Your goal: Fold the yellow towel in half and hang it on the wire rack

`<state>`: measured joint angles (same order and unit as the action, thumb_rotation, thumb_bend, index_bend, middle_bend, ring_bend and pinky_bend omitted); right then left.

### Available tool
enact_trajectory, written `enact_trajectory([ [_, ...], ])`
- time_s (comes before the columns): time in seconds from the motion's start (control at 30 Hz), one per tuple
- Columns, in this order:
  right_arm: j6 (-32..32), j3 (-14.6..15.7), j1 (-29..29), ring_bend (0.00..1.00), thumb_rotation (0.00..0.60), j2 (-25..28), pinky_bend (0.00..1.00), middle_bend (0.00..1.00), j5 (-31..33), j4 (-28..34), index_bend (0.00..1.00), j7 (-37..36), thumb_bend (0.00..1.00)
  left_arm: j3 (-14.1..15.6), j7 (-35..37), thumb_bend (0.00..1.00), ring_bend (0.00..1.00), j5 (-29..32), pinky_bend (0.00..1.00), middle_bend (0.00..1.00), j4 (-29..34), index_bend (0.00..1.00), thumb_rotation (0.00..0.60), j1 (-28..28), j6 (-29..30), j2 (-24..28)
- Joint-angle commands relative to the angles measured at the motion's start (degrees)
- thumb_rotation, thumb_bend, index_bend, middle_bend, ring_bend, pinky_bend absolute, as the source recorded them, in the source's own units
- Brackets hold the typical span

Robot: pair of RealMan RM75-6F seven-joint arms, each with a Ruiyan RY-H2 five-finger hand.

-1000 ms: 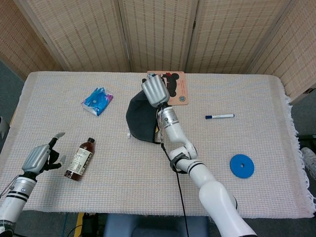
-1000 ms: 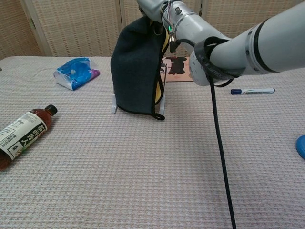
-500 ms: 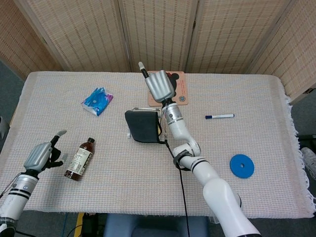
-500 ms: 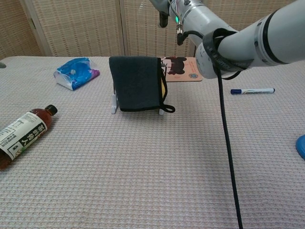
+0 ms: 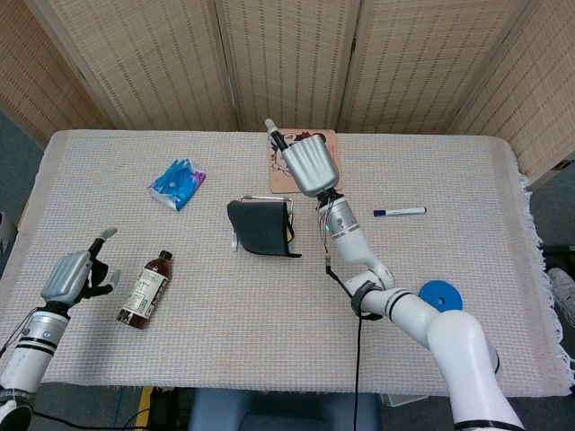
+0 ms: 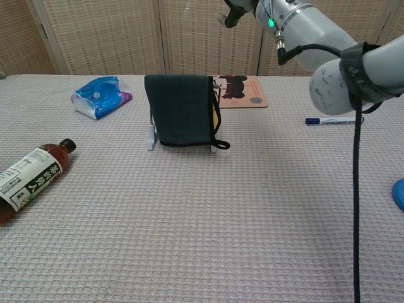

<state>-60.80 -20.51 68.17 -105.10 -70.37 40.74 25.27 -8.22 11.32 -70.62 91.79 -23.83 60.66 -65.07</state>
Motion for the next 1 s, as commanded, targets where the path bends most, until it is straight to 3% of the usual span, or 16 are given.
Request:
enact_trajectory([
  [0.03, -5.73, 1.91, -11.63, 0.71, 0.6, 15.42, 0.86, 0.7, 2.3, 27.89, 0.17, 6.35, 0.43, -0.35, -0.71, 0.48, 0.69, -0.4, 0.89, 0.86, -0.48, 0.12, 0.6, 0.22, 1.4, -0.58],
  [0.2, -8.51, 4.23, -19.25, 0.55, 0.6, 25.31, 0.72, 0.56, 4.21, 44.39, 0.21, 7.62, 0.44, -0.72, -2.9, 0.48, 0.58, -1.35, 0.82, 0.77, -1.47, 0.16, 0.6, 0.99, 4.94, -1.68],
  [0.4, -11.67, 9.42, -27.98, 0.35, 0.6, 34.25, 0.51, 0.4, 1.32, 53.55, 0.21, 1.9, 0.45, -0.68, -5.19, 0.48, 0.47, -2.49, 0.66, 0.63, -2.21, 0.2, 0.6, 2.33, 8.9, -2.69],
  [0.57, -15.43, 12.98, -34.12, 0.27, 0.6, 37.79, 0.41, 0.34, -2.55, 54.78, 0.21, -4.36, 0.46, -0.33, -7.86, 0.48, 0.42, -3.46, 0.58, 0.55, -1.93, 0.21, 0.6, 3.19, 11.25, -3.12],
  [0.77, -20.48, 16.59, -41.48, 0.25, 0.6, 40.75, 0.37, 0.32, -6.21, 54.05, 0.21, -11.31, 0.46, 0.44, -10.92, 0.47, 0.37, -4.56, 0.51, 0.51, -0.44, 0.21, 0.6, 4.94, 14.44, -2.89],
  [1.0, -25.31, 20.41, -49.22, 0.2, 0.6, 42.28, 0.34, 0.28, -9.27, 52.77, 0.21, -16.98, 0.47, 1.8, -16.97, 0.38, 0.27, -5.29, 0.42, 0.41, 1.56, 0.2, 0.6, 7.98, 19.49, -3.7],
])
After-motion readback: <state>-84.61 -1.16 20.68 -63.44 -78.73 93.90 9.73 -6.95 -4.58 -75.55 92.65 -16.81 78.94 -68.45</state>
